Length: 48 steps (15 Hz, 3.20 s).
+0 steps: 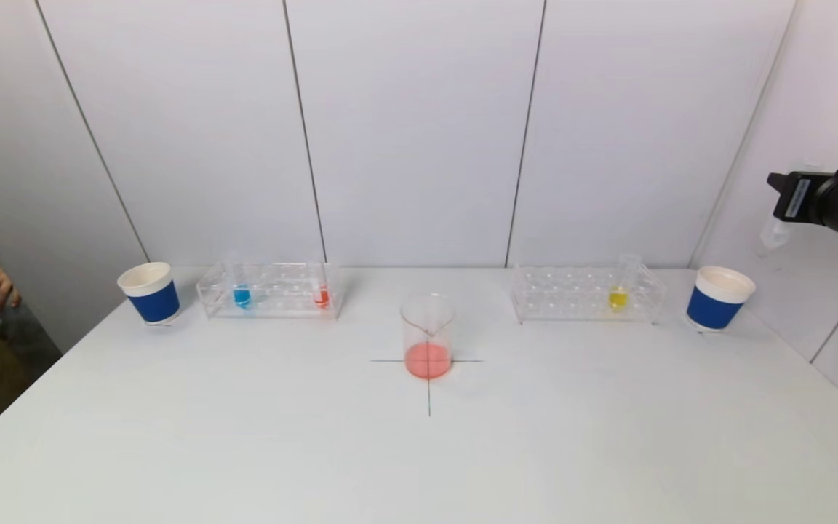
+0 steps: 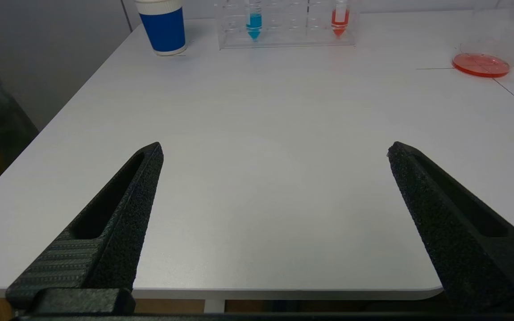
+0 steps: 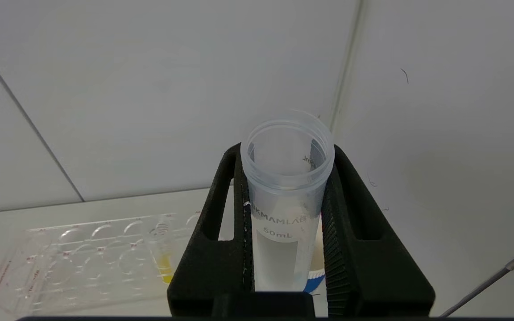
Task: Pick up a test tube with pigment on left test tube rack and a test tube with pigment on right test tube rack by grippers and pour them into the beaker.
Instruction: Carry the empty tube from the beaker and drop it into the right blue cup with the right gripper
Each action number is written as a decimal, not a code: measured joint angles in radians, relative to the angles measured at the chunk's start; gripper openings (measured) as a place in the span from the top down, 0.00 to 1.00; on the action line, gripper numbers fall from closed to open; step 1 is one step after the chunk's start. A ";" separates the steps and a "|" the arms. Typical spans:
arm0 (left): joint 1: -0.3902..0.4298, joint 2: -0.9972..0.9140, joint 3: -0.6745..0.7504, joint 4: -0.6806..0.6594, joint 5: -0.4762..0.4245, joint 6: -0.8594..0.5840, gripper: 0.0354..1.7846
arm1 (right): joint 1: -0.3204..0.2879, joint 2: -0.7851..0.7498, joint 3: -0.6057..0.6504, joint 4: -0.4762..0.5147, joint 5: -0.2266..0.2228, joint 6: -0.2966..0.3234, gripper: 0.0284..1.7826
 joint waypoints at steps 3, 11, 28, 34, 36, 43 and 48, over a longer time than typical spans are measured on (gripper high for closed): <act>0.000 0.000 -0.001 0.000 0.000 0.000 0.01 | -0.022 0.069 -0.041 -0.002 -0.001 0.003 0.73; 0.000 0.000 0.000 0.000 0.000 0.000 0.01 | -0.049 0.315 -0.170 -0.116 0.002 0.025 0.73; 0.000 0.000 -0.001 0.000 0.000 0.000 0.01 | -0.091 0.509 -0.137 -0.248 0.003 0.038 0.73; 0.000 0.000 0.000 0.000 0.000 0.000 0.01 | -0.090 0.512 -0.109 -0.274 0.009 0.045 0.73; 0.000 0.000 0.000 0.000 0.000 0.000 0.01 | -0.091 0.512 -0.109 -0.274 0.009 0.045 0.73; 0.000 0.000 0.000 0.000 0.000 0.000 0.01 | -0.091 0.511 -0.108 -0.274 0.010 0.047 0.73; 0.000 0.000 0.000 0.000 0.000 0.000 0.01 | -0.091 0.509 -0.107 -0.274 0.028 0.071 0.69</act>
